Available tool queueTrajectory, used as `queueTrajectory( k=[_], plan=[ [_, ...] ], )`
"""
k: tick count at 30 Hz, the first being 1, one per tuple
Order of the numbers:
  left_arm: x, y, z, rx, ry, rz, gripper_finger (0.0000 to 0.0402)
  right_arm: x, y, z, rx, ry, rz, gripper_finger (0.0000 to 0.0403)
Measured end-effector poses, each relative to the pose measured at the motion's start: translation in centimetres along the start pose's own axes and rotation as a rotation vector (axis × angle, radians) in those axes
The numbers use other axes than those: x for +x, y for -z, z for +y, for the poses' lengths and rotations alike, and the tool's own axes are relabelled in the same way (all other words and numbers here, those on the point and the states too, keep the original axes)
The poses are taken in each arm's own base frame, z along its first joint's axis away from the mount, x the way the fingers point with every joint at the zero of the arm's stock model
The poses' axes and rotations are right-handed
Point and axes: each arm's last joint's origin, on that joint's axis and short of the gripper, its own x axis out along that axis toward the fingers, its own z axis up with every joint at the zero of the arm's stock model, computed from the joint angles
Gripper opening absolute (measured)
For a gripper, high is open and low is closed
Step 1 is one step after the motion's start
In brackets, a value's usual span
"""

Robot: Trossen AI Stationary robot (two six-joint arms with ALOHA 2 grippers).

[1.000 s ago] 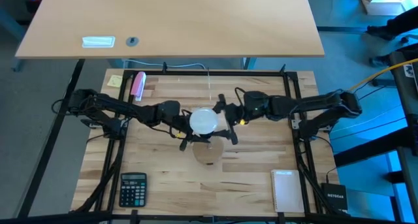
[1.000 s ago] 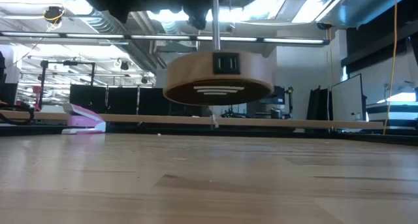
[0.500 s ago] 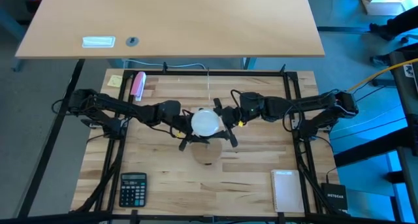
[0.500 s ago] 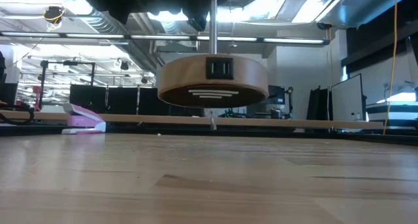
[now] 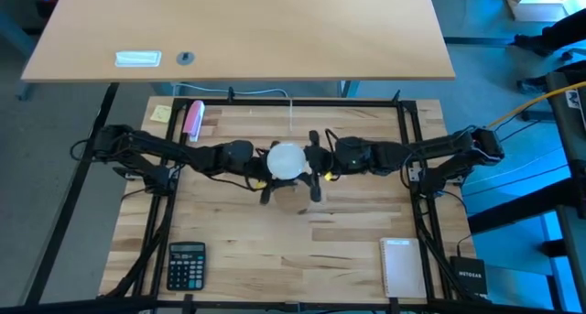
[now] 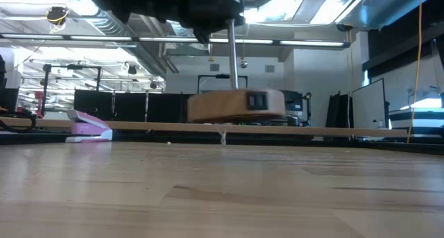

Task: Screw lightbulb
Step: Insert the white lightbulb into the brown lamp

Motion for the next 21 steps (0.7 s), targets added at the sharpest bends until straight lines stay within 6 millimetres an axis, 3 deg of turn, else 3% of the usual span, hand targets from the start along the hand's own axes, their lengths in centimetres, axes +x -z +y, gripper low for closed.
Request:
queueTrajectory(
  k=[10,19,21],
  plan=[
    [-0.2,-0.6,-1.3,0.047,-0.333,-0.028,0.0131,-0.4,-0.2,1.3,-0.012,0.347,0.016,0.0153],
    [-0.2,-0.9,-1.7,0.067,-0.364,-0.025,0.0131,0.2,-0.1,1.3,-0.008,0.328,-0.013,0.0153],
    [-0.2,-0.8,-1.7,0.068,-0.361,-0.019,0.0131,0.2,-0.1,1.3,-0.010,0.321,-0.017,0.0175]
  ],
)
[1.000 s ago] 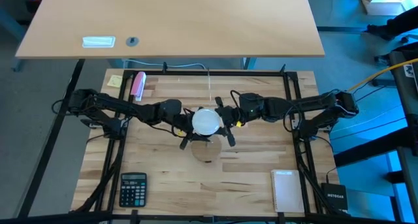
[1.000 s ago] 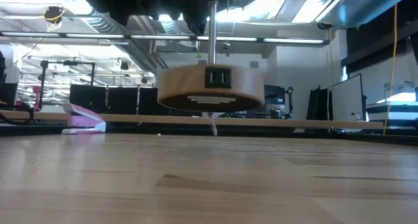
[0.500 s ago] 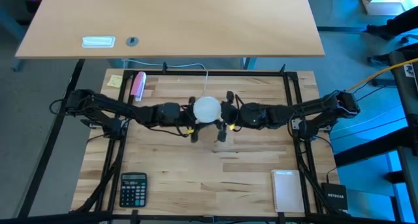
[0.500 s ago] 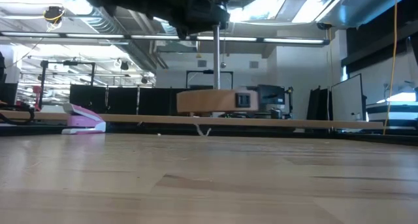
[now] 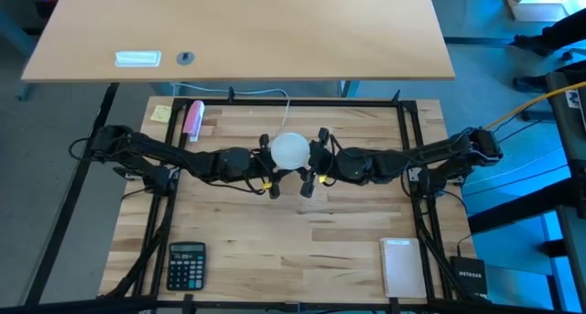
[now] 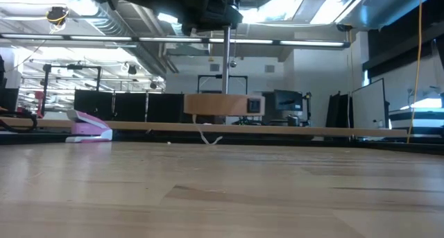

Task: Screw lightbulb
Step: Insert the white lightbulb into the brown lamp

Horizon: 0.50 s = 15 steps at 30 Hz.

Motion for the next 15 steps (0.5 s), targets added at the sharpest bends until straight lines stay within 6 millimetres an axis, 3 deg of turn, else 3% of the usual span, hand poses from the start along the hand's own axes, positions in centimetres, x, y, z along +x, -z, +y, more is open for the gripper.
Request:
queueTrajectory(
  k=[7,10,15],
  plan=[
    [-0.1,-0.4,-0.1,0.009,0.044,-0.016,0.0131,-0.9,-0.2,-0.4,-0.033,-0.040,0.031,0.0314],
    [-0.2,-0.4,-0.1,0.015,0.074,-0.013,0.0131,-2.0,-0.4,-0.8,-0.051,-0.099,0.067,0.0336],
    [-0.3,-0.5,-0.3,0.048,0.206,-0.021,0.0131,-3.7,-0.8,-1.4,-0.067,-0.233,0.112,0.0336]
  ],
)
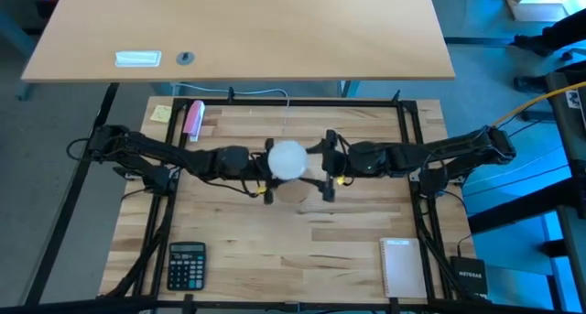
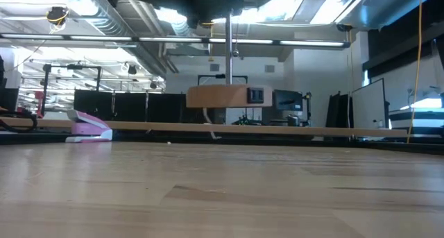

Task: Screw lightbulb
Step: Insert the white lightbulb into the brown lamp

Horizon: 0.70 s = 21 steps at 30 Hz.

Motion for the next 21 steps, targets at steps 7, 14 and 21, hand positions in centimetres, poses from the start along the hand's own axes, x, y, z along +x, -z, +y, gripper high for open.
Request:
queueTrajectory(
  k=[7,14,21],
  plan=[
    [0.0,0.3,0.0,-0.065,0.439,-0.037,0.0131,0.4,-0.8,-0.2,0.019,-0.235,-0.118,0.0309],
    [0.3,0.9,0.6,-0.099,0.504,-0.020,0.0131,2.9,-0.8,-0.5,0.048,-0.430,-0.253,0.0294],
    [0.7,1.4,0.8,-0.122,0.514,0.003,0.0131,4.2,-0.3,-0.5,0.061,-0.485,-0.276,0.0293]
  ],
)
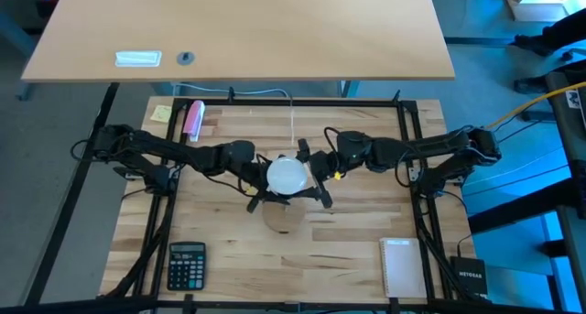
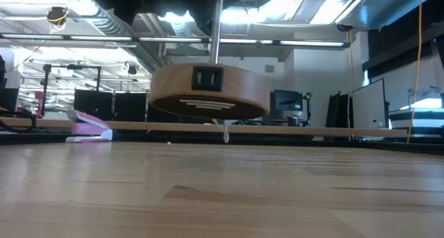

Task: Screw lightbulb
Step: Insert the white lightbulb into the brown lamp

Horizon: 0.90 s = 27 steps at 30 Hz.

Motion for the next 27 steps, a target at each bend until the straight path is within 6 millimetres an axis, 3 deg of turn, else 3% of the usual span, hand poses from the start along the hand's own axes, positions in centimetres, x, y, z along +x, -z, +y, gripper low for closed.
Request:
queueTrajectory(
  k=[5,12,18,27],
  plan=[
    [0.0,0.0,0.0,0.000,0.011,0.000,0.0131,0.3,0.3,0.0,0.001,-0.017,0.004,0.0273],
    [-0.1,0.0,0.2,-0.001,0.008,-0.002,0.0131,0.3,0.4,-0.1,-0.017,0.010,0.009,0.0163],
    [-0.4,-0.1,0.4,-0.020,-0.045,0.006,0.0131,0.2,0.5,-0.2,-0.011,0.107,0.044,0.0163],
    [-1.3,-1.2,0.0,0.002,-0.426,0.011,0.0131,-0.1,-0.1,0.9,-0.046,0.505,0.078,0.0163]
  ],
)
